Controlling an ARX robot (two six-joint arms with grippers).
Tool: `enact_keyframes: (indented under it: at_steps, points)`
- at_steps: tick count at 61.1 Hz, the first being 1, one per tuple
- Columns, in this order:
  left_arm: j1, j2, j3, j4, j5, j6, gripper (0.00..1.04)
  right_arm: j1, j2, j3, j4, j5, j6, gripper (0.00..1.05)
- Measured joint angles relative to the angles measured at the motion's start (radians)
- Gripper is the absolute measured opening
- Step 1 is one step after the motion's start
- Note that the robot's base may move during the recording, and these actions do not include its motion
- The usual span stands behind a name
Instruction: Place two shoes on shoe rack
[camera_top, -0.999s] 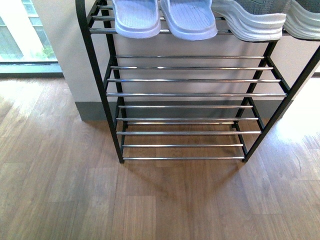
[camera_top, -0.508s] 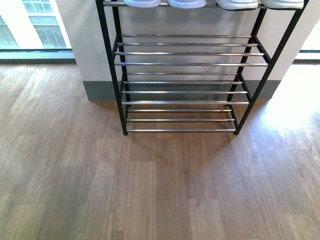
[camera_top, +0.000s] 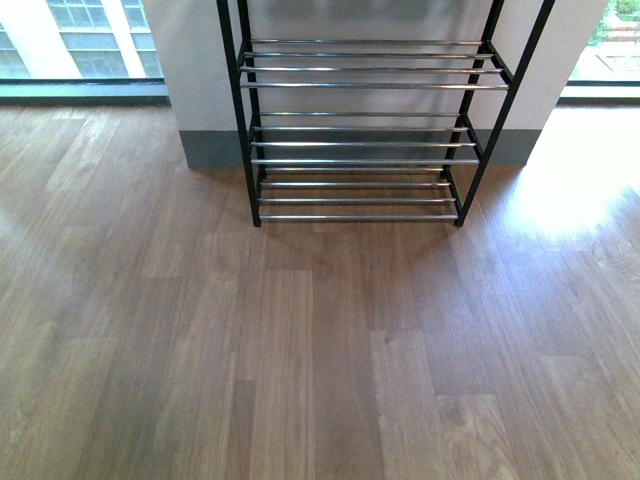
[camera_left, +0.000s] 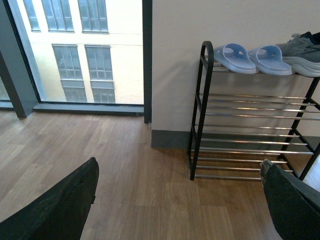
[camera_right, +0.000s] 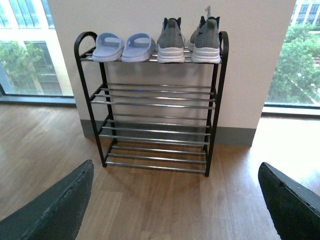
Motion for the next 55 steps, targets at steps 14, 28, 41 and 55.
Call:
enact_keyframes:
  at_steps: [14, 28, 41, 55]
  points:
    - [0.000, 0.000, 0.000, 0.000, 0.000, 0.000, 0.95, 0.000, 0.002, 0.000, 0.000, 0.000, 0.000, 0.95]
    - [0.000, 0.000, 0.000, 0.000, 0.000, 0.000, 0.95, 0.000, 0.001, 0.000, 0.000, 0.000, 0.000, 0.95]
    - [0.000, 0.000, 0.000, 0.000, 0.000, 0.000, 0.95, 0.000, 0.001, 0.000, 0.000, 0.001, 0.000, 0.95]
    - [0.000, 0.000, 0.000, 0.000, 0.000, 0.000, 0.95, 0.000, 0.001, 0.000, 0.000, 0.000, 0.000, 0.95]
